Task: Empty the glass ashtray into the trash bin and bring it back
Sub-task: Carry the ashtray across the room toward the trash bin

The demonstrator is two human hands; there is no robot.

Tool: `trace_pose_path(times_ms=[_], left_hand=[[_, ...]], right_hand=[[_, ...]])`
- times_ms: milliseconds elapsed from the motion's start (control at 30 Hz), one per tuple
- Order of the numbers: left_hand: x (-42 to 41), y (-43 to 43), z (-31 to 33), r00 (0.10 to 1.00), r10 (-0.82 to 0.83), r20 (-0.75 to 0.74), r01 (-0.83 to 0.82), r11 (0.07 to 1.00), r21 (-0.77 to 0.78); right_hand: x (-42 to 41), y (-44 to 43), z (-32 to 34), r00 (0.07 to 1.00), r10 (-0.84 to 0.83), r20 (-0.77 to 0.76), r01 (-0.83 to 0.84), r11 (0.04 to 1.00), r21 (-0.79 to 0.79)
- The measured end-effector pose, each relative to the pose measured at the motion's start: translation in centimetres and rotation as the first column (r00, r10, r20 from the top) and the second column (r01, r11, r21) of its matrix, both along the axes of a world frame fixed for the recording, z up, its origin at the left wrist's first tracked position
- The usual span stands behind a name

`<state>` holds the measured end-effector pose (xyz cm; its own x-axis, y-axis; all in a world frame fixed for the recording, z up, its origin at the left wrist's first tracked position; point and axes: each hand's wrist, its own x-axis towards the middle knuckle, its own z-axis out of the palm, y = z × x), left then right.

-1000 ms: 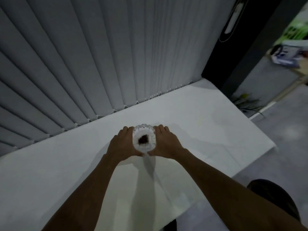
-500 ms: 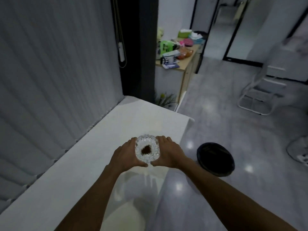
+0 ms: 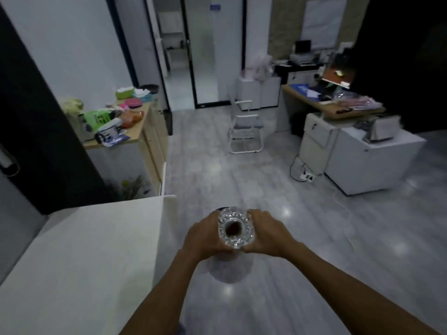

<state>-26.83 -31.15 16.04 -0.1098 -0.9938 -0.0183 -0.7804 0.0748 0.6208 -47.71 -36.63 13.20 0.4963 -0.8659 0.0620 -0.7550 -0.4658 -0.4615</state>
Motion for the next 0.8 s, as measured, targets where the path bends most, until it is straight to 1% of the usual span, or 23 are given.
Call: trace_pose_path(times_ms=[133,233,333,400,500,667,800], left_hand=[[-9.2,-2.5,-0.4,0.977,-0.153,0.149,0.157,0.988,-0.011],[-16.7,-3.8,-1.2,0.948,-0.287,0.141,0.287,0.958,0.019],[-24.5,-3.4,-0.5,0.902,-0.399,0.164,0.401,0.916,0.022],[-29.3,-3.4,-0.7,0.867,-0.468,0.171,0.466,0.883,0.050],[-35.9,-2.7,-0.8,0.819,-0.546,0.178,0.547,0.836,0.045],[-45.7,-1.5,-1.5,0.700,-0.680,0.220,0.686,0.725,0.061],[-52.5,-0.3,-2.4,0.565,-0.799,0.207,0.805,0.589,0.078]], right_hand=[[-10.4,2.7,1.7,0.984,-0.176,-0.026,0.175,0.984,-0.019],[-17.8,4.6,1.3,0.947,-0.318,-0.043,0.318,0.948,-0.001],[-25.1,6.9,0.5,0.908,-0.416,-0.058,0.417,0.909,0.008],[-29.6,8.7,0.1,0.874,-0.483,-0.043,0.484,0.875,0.003],[-35.4,11.1,-0.6,0.815,-0.579,-0.022,0.580,0.815,0.006],[-43.2,15.9,-2.1,0.693,-0.721,-0.013,0.721,0.692,0.014],[-47.7,19.8,-3.7,0.566,-0.824,-0.001,0.823,0.565,0.061]])
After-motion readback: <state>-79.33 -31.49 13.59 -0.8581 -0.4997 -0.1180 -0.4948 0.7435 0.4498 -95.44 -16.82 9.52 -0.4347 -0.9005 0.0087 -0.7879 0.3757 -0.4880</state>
